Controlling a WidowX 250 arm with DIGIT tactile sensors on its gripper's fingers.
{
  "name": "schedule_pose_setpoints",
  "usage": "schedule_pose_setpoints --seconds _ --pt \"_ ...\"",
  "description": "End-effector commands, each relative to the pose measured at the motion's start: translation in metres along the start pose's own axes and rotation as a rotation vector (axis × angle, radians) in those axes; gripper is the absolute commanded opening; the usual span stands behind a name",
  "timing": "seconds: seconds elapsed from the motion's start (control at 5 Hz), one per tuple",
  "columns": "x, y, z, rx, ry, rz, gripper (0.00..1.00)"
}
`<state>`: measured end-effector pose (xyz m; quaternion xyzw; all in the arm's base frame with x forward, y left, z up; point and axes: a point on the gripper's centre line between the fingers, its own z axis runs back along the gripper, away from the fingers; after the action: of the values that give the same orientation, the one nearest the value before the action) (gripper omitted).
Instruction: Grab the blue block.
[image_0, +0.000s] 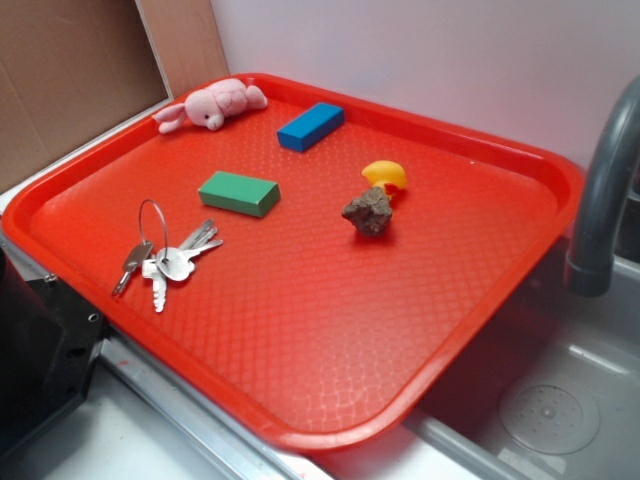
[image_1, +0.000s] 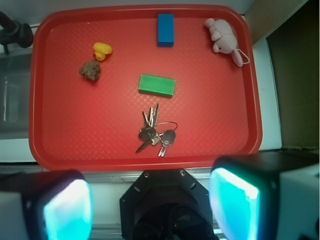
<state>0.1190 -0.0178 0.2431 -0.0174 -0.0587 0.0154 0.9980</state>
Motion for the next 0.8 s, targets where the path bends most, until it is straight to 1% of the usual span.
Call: schedule_pose_setpoints --seconds 0.0,0.2,0.4,0.6 --pt "0.000 0.000 0.000 0.000 0.000 0.000 1.00" --pt "0.039 0.021 -0.042 0.053 0.007 0.002 1.00" --pt "0.090 0.028 -0.080 0.052 -0.097 -0.053 1.00" --pt "0.118 0.032 -0.108 0.062 -0.144 -0.089 1.00"
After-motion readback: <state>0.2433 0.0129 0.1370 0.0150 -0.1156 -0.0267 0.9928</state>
